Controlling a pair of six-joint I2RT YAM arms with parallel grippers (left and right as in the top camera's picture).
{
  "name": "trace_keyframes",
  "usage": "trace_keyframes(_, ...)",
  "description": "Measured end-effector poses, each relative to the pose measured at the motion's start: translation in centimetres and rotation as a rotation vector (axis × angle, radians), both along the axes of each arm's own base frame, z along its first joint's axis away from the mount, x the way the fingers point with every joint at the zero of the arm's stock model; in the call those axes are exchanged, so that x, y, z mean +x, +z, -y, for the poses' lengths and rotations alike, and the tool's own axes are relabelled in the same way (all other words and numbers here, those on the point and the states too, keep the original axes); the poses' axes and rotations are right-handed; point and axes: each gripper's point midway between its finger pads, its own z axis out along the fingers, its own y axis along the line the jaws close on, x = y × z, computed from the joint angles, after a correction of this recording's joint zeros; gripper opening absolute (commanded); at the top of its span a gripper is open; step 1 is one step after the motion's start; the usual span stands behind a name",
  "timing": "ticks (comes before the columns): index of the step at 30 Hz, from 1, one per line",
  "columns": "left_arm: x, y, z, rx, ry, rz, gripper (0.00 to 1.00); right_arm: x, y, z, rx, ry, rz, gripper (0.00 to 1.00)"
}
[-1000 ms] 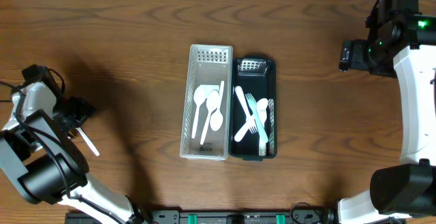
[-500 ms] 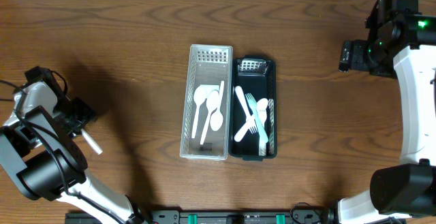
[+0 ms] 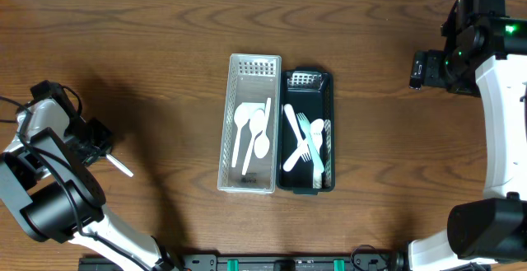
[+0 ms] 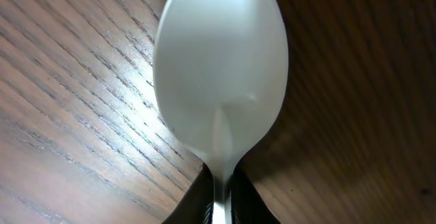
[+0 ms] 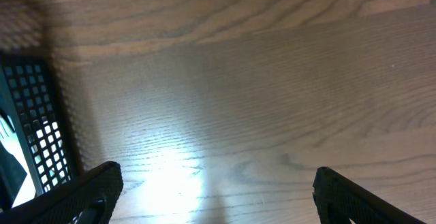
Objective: Pack container
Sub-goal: 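Carry the spoon into the clear basket and release it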
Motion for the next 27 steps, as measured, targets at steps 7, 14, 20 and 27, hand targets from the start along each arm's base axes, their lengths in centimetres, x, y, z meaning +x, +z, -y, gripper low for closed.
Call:
trace_keyframes(7, -0.6, 0.1, 0.4, -0.015, -0.002, -0.025, 0.06, -0.1, 0.0, 0.0, -0.002, -0.001, -0.005, 0.93)
trace_keyframes(14, 1.2, 2.5, 3.0, 0.029, -0.107, 0.011, 0.06, -0.1, 0.0, 0.1, -0.005, -0.002, -0.006, 0.93)
trace_keyframes(20, 6.0, 10.8, 11.4, 0.139, -0.406, 0.251, 0.06, -0.1, 0.0, 0.1, -0.007, -0.002, -0.006, 0.93)
trace_keyframes(27, 9.5, 20.0, 24.7, 0.216, -0.787, 0.535, 0.06, -0.2, 0.0, 0.1, -0.007, -0.002, -0.011, 0.93)
